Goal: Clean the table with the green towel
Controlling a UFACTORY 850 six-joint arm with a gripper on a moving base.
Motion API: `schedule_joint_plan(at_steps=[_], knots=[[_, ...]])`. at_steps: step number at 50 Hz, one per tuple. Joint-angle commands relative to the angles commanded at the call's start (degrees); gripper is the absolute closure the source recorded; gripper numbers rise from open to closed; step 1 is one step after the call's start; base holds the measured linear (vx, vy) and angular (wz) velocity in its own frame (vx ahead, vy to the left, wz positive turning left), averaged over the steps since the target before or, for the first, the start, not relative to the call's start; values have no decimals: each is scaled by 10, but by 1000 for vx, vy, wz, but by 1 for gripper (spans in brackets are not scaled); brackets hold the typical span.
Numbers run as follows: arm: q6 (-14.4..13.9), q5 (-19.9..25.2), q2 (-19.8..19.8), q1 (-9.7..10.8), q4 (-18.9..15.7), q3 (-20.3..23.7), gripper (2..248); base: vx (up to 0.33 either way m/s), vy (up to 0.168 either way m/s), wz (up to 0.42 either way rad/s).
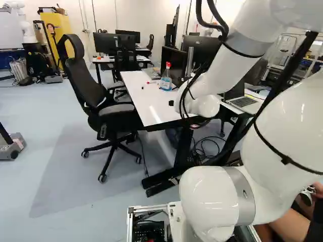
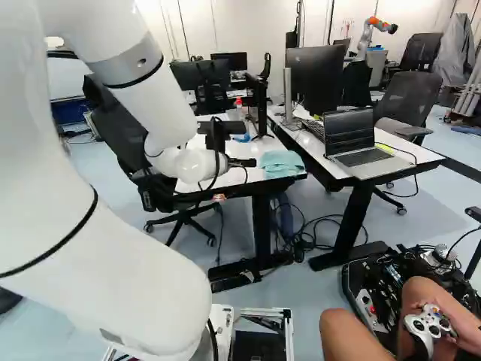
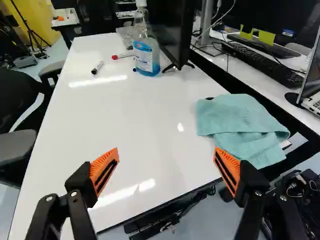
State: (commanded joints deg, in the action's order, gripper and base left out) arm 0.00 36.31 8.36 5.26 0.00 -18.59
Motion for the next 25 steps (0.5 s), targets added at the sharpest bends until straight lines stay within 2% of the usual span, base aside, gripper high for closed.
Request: schedule_joint_plan(at_steps=[25], knots=[[0,85,48,-33,0,85,3,0,0,0]])
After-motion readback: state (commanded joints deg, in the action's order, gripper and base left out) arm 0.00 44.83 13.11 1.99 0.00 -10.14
